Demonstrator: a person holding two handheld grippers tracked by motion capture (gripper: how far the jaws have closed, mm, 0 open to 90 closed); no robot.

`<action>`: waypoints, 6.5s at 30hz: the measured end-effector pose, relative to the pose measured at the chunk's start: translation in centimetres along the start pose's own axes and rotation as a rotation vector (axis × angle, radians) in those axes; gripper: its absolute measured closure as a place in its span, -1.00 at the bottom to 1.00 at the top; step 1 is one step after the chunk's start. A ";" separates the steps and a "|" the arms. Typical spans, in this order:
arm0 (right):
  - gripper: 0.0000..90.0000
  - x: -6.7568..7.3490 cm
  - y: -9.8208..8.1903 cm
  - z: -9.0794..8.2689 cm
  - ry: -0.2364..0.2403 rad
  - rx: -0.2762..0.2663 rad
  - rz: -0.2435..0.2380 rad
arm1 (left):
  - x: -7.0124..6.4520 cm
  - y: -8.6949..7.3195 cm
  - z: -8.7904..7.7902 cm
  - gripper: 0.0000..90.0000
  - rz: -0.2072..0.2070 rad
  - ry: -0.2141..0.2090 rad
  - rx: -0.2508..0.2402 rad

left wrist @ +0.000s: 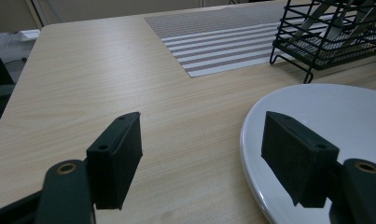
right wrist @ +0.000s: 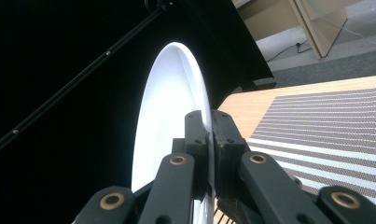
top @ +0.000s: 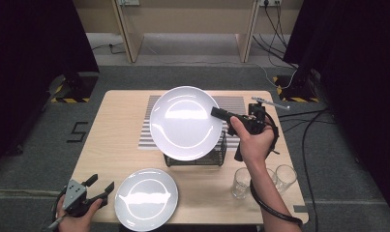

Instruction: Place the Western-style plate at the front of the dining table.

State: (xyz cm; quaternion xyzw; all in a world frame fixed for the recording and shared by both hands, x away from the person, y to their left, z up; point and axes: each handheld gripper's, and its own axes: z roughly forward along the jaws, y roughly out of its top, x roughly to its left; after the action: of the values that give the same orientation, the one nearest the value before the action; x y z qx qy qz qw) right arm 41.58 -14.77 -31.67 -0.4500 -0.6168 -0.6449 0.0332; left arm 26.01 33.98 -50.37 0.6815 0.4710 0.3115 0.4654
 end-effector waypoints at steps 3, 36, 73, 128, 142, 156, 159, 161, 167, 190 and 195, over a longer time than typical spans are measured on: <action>0.92 0.0 0.1 0.0 0.000 -0.001 0.001 | 0.0 0.0 0.0 -0.37 0.000 0.000 0.000; 0.92 -0.7 1.4 0.2 0.002 -0.021 0.024 | 0.0 0.0 0.0 -0.37 0.000 -0.001 -0.001; 0.92 -1.1 2.7 0.4 0.007 -0.039 0.057 | 0.0 0.0 0.0 -0.37 0.000 -0.001 0.001; 0.92 -2.7 4.5 0.9 -0.008 -0.068 0.105 | 0.0 0.0 0.0 -0.36 0.000 -0.001 0.000; 0.92 -3.1 4.8 1.1 -0.017 -0.072 0.120 | 0.0 0.0 0.0 -0.36 0.001 -0.001 -0.001; 0.92 -3.6 5.0 1.2 -0.027 -0.079 0.134 | 0.0 0.0 0.0 -0.36 0.004 -0.002 0.001; 0.92 -3.7 5.1 1.2 -0.028 -0.081 0.139 | 0.0 0.0 0.0 -0.36 0.004 -0.002 0.001; 0.92 -3.8 5.2 1.3 -0.030 -0.083 0.143 | 0.0 0.0 0.0 -0.36 0.003 -0.002 0.001; 0.92 -4.0 5.4 1.4 -0.031 -0.085 0.153 | 0.0 0.0 0.0 -0.37 0.005 -0.003 0.002; 0.92 -4.2 6.2 1.6 -0.032 -0.101 0.166 | 0.0 0.0 0.0 -0.36 0.002 -0.004 0.002; 0.92 -4.2 6.3 1.7 -0.033 -0.103 0.170 | 0.0 0.0 0.0 -0.36 0.003 -0.004 0.002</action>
State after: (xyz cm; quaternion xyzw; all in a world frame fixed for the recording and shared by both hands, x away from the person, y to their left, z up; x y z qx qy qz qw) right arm 48.81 -17.02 -29.77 -0.5124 -0.5430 -0.6631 0.0544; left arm 26.04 34.00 -50.40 0.6833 0.4695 0.3102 0.4653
